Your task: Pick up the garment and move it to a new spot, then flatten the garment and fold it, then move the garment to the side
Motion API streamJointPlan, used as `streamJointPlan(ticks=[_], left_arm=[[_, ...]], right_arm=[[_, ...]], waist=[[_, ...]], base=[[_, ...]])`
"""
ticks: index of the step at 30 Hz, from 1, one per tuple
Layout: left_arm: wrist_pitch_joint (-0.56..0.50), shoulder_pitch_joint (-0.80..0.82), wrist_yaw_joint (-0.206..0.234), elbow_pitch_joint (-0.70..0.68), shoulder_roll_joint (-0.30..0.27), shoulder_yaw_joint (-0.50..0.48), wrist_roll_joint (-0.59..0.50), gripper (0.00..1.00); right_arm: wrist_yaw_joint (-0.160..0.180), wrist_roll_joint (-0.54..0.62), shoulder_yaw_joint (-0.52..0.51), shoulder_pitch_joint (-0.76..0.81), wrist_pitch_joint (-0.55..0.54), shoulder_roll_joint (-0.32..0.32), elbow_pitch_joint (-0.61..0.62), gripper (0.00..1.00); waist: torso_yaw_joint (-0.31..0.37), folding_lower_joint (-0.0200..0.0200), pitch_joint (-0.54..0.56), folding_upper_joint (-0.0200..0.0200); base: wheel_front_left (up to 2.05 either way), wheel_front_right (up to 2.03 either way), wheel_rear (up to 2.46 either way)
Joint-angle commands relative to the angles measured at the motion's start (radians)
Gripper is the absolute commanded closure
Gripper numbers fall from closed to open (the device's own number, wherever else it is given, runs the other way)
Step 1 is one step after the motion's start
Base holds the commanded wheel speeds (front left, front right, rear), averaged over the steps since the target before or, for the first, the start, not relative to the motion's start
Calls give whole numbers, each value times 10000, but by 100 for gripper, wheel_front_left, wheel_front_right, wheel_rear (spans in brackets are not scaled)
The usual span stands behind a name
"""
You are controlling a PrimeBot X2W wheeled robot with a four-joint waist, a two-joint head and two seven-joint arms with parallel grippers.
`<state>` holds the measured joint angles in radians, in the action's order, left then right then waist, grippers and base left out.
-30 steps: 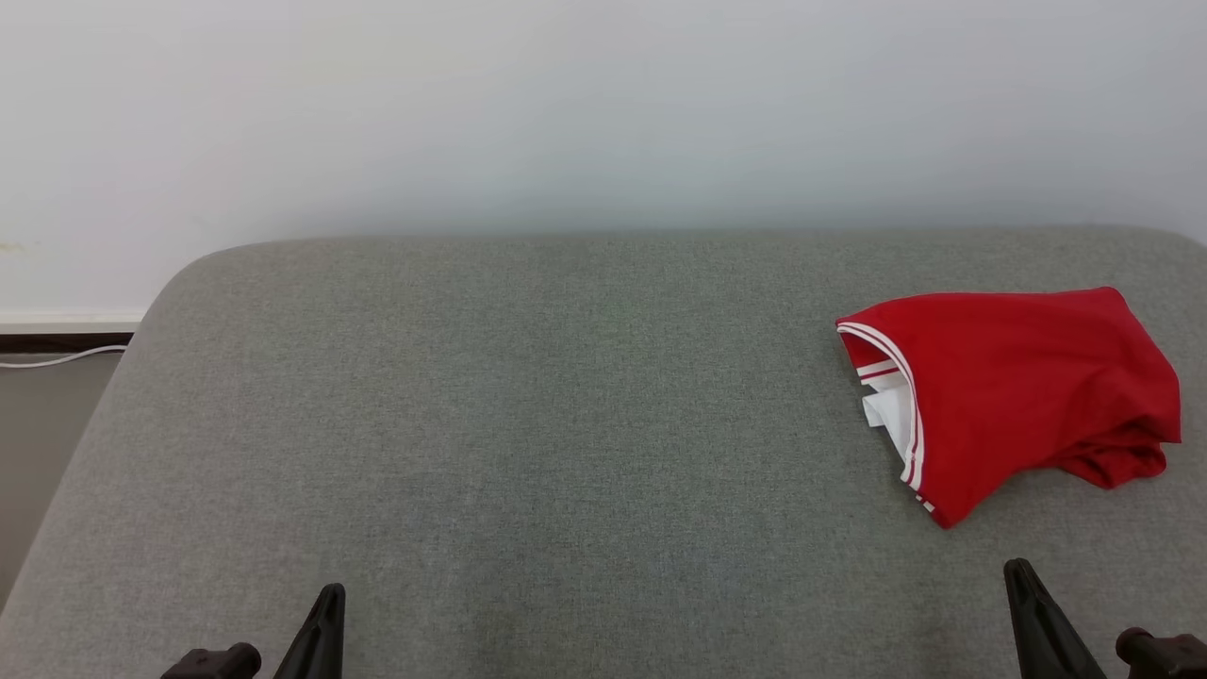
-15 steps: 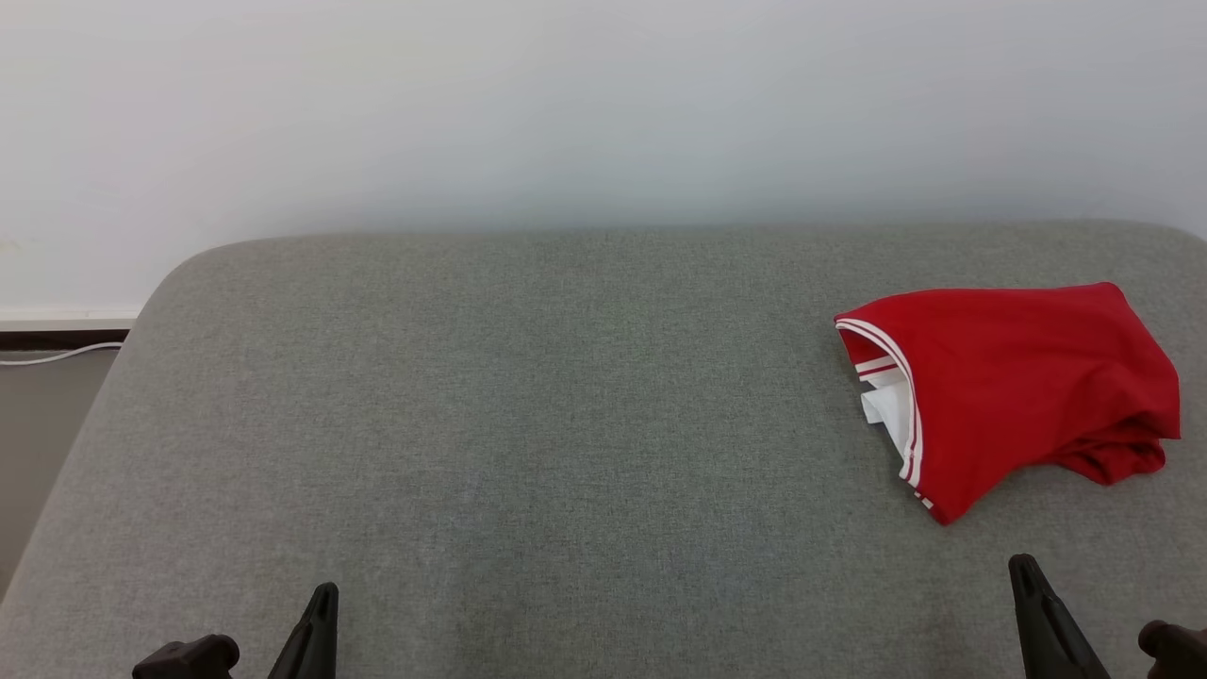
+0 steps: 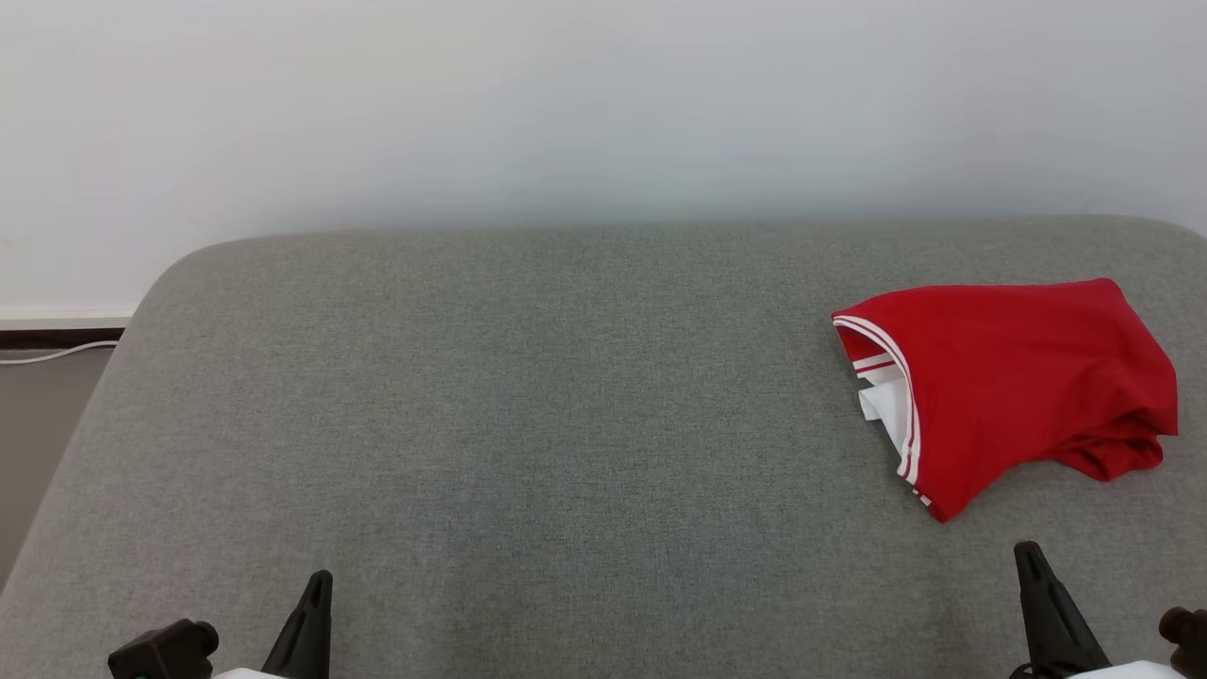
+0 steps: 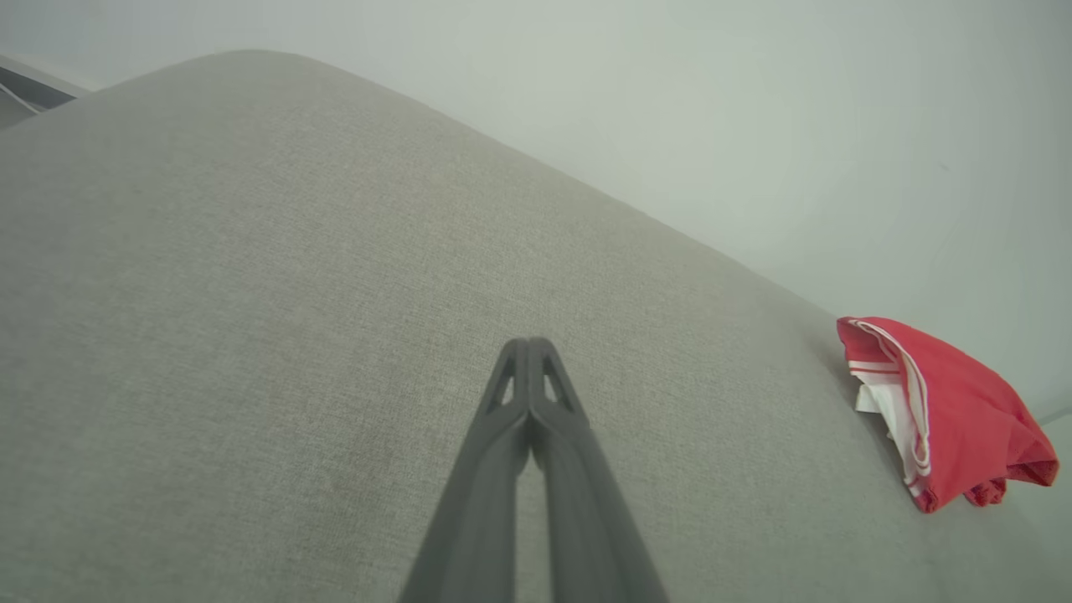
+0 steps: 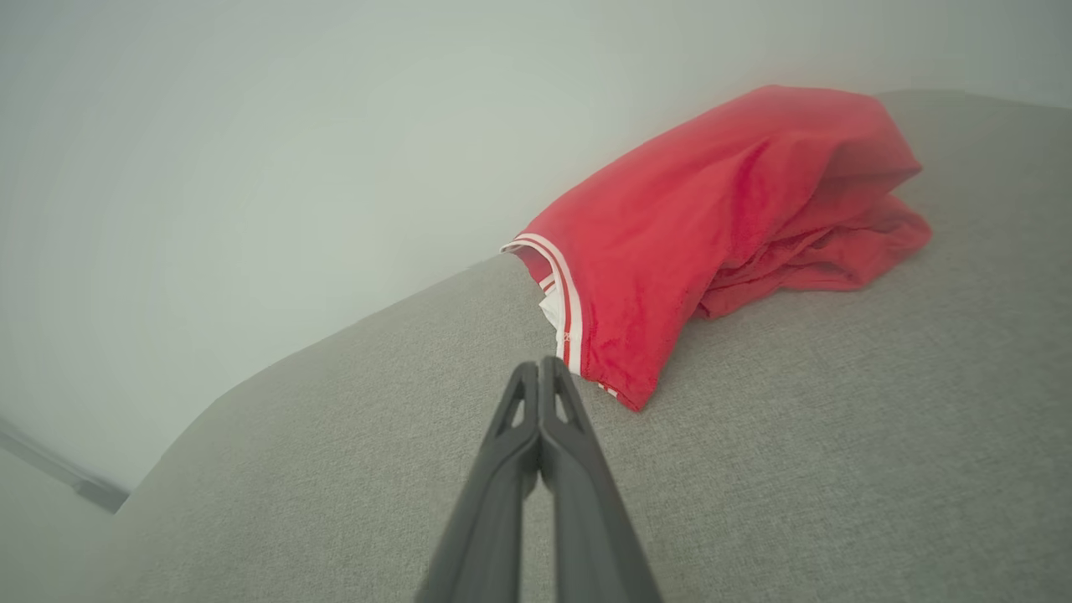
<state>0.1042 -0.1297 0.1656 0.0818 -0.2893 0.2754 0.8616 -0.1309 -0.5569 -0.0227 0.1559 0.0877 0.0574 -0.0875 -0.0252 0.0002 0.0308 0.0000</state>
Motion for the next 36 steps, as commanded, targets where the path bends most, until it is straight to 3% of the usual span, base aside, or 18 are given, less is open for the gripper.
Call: streamJointPlan(ticks=[1, 36], left_arm=[[-68, 601, -179, -146, -50, -332, 284, 100], [-831, 1276, -1255, 525, 847, -1645, 3112, 100]], right_arm=[[1, -394, 0, -459, -92, 181, 150, 100], [1, -4452, -175, -1285, -691, 210, -504, 100]], waist=[[5, -1, -8, 0], [101, -1, -136, 0]], base=[[0, 0, 0], [0, 0, 0]])
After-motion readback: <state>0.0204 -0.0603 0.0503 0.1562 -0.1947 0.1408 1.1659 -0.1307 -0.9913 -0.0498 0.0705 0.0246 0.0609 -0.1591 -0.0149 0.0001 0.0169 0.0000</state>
